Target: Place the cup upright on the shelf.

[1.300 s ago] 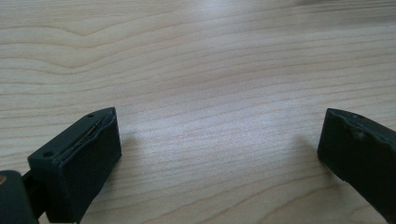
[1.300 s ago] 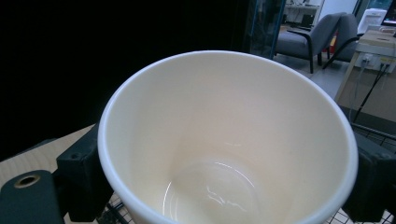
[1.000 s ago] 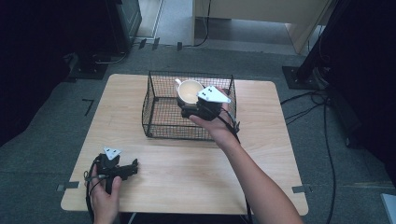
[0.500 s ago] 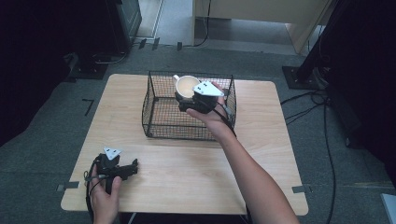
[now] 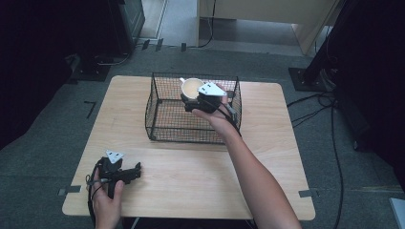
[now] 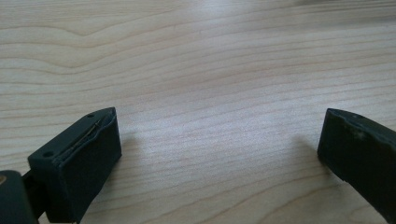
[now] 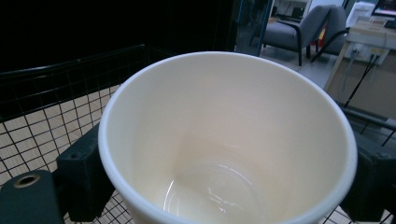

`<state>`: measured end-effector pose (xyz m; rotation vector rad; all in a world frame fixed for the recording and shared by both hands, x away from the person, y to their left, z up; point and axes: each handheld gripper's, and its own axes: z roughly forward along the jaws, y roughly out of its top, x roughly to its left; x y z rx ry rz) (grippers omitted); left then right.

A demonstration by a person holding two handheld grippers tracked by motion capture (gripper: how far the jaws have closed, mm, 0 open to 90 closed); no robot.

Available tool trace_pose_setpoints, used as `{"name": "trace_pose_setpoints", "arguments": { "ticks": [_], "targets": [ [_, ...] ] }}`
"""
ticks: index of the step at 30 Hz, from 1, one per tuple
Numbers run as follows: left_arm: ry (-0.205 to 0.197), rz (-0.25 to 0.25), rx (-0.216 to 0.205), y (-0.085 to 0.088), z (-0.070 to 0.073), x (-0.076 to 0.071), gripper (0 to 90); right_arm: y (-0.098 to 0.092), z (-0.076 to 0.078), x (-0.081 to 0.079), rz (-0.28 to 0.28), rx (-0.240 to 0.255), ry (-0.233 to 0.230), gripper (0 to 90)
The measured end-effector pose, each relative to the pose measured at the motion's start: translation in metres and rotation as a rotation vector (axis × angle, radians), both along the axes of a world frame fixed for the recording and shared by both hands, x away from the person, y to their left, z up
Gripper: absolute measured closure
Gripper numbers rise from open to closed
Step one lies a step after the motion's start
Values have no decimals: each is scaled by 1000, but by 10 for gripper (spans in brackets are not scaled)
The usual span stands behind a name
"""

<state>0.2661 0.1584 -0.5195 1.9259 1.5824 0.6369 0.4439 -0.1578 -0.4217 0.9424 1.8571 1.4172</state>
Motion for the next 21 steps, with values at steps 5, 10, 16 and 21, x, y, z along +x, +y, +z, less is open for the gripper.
{"name": "trace_pose_setpoints", "arguments": {
  "ticks": [5, 10, 16, 21],
  "targets": [
    [0, 0, 1, 0, 0, 0, 0, 1, -13, 9, 12, -18, 56, 99],
    [-1, 0, 0, 0, 0, 0, 0, 3, -20, 12, 21, -57, 115, 99],
    [-2, 0, 0, 0, 0, 0, 0, 5, -25, 17, 51, -100, 178, 98],
    [-1, 0, 1, 0, 0, 0, 0, 7, -31, 22, 69, -139, 235, 98]
  ]
}}
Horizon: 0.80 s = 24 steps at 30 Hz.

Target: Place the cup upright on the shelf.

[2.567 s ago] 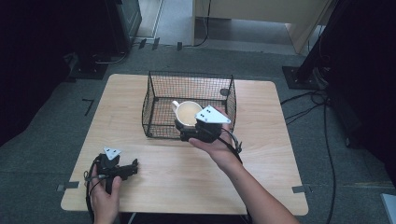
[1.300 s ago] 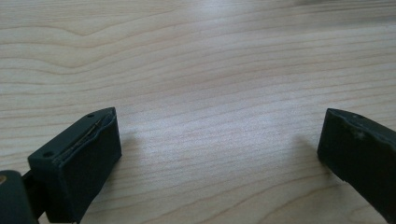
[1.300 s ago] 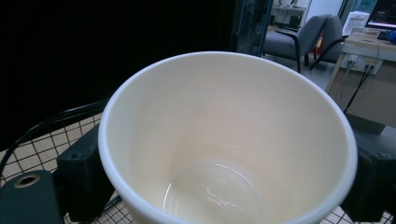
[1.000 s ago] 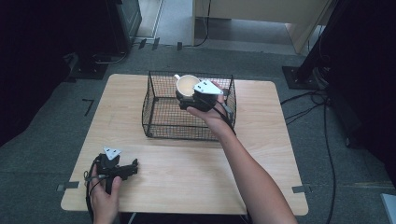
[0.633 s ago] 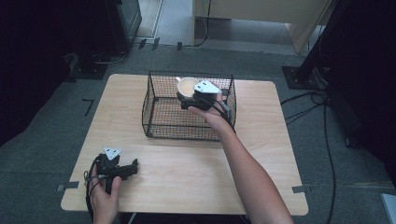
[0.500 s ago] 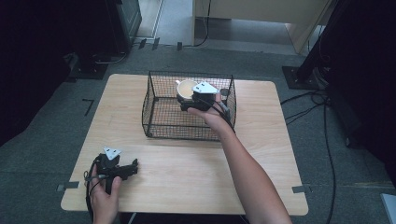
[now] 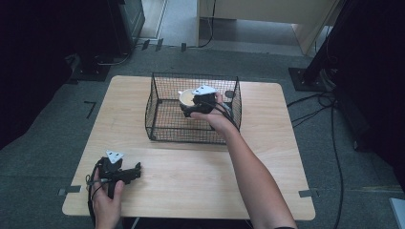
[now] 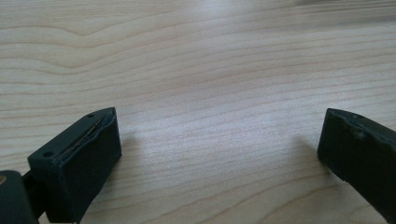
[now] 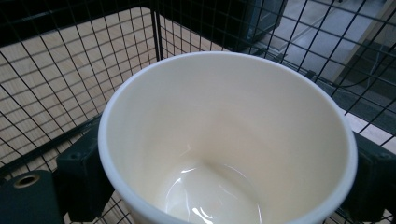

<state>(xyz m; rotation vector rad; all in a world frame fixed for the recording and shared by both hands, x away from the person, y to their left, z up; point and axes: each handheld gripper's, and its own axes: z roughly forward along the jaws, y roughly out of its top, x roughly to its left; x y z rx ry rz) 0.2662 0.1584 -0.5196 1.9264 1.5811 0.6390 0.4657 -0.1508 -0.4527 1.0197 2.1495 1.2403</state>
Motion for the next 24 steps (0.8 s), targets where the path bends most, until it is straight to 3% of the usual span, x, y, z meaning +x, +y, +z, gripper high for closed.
{"name": "trace_pose_setpoints", "arguments": {
  "ticks": [11, 17, 24],
  "targets": [
    [0, 0, -1, 0, 0, 0, 0, 2, -13, 11, 52, -80, 73, 98],
    [0, 1, -1, 0, 0, 0, 0, 2, -14, 13, 24, -68, 89, 97],
    [0, 1, -2, 0, 0, 0, 0, -4, -14, 14, -22, -18, 181, 94]
  ]
}}
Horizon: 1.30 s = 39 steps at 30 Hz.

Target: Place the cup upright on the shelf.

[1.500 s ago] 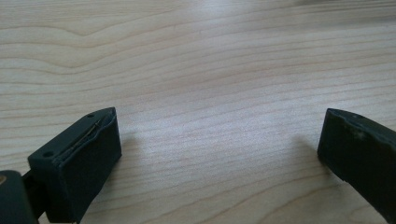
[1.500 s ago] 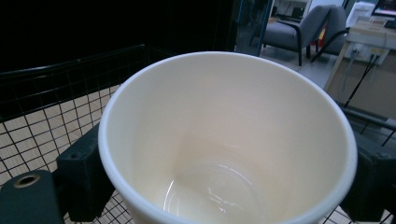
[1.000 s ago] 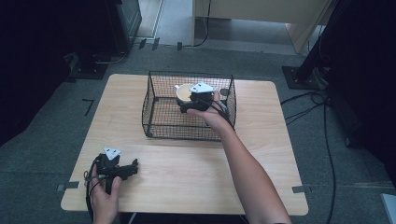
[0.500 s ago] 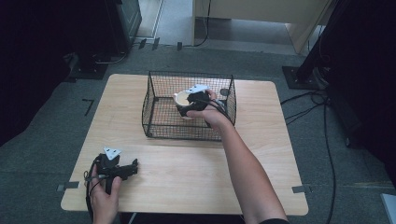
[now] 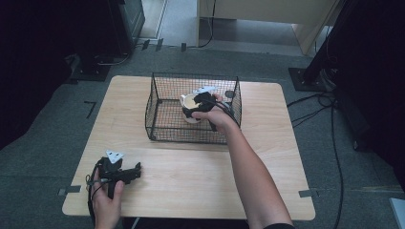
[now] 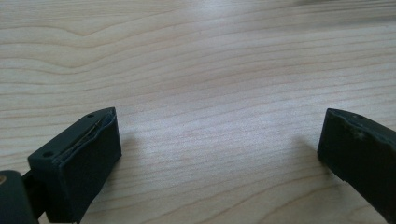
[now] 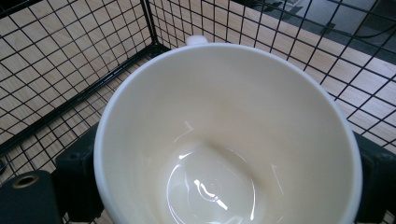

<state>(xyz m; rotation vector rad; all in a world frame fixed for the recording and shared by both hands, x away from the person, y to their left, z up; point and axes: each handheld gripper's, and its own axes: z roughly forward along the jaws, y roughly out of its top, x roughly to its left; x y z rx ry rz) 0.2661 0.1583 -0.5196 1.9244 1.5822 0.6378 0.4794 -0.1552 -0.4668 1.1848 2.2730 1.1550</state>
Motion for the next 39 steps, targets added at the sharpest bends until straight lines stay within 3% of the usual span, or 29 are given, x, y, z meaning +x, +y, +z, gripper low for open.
{"name": "trace_pose_setpoints", "arguments": {
  "ticks": [6, 11, 16, 30, 39],
  "targets": [
    [0, 0, 0, 0, 0, 0, 0, 0, 1, 0, -20, 5, 13, 88],
    [0, 0, 0, 0, 0, 0, 0, -2, 5, -2, -56, 24, 37, 28],
    [0, 0, 1, 0, 0, 0, 0, -5, 12, -3, -85, 41, 18, 0],
    [0, 0, 0, 0, 0, 0, 0, -5, 51, -15, -109, 102, -96, 0],
    [0, -1, 2, 0, 0, 0, 0, -5, 80, -38, -88, 164, -193, 0]
  ]
}}
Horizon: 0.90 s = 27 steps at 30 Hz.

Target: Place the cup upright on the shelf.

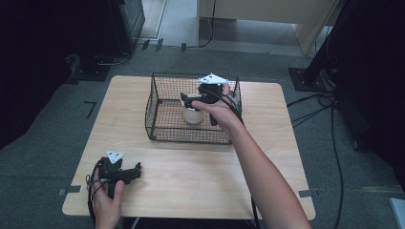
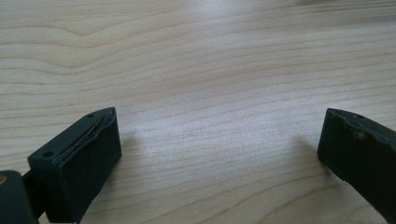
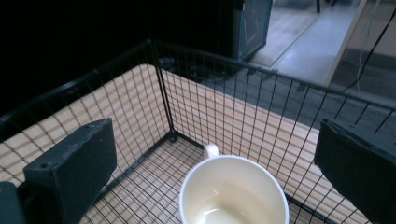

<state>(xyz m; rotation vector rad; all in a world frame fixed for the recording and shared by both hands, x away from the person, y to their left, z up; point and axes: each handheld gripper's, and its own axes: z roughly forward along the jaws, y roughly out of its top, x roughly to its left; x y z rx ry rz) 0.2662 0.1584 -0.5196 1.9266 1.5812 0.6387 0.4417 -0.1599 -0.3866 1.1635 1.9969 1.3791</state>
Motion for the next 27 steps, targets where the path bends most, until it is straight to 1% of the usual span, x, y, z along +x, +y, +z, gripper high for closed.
{"name": "trace_pose_setpoints", "arguments": {
  "ticks": [2, 3, 4, 9, 10, 11, 12, 22, 27],
  "targets": [
    [1, 0, -1, 0, 0, 0, 0, -1, 6, -6, 6, 14, -18, 0],
    [1, 0, -1, 0, 0, 0, 0, -1, 6, -6, 6, 14, -18, 0],
    [0, 2, -3, 0, 0, 0, 0, -2, 11, -13, 19, 35, -36, 0],
    [-1, 2, -2, 0, 0, 0, 0, -5, 21, -29, 41, 47, -84, 0],
    [-1, 2, -2, 0, 0, 0, 0, -7, 23, -33, 40, 55, -91, 0],
    [-1, 2, -2, 0, 0, 0, 0, -7, 23, -33, 40, 55, -91, 0],
    [-1, 1, -2, 0, 0, 0, 0, -10, 25, -40, 38, 70, -103, 0],
    [-1, 2, -2, 0, 0, 0, 0, -26, 27, -73, 64, 118, -159, 0],
    [-1, 1, -2, 0, 0, 0, 0, -32, 25, -93, 81, 128, -189, 0]
  ]
}}
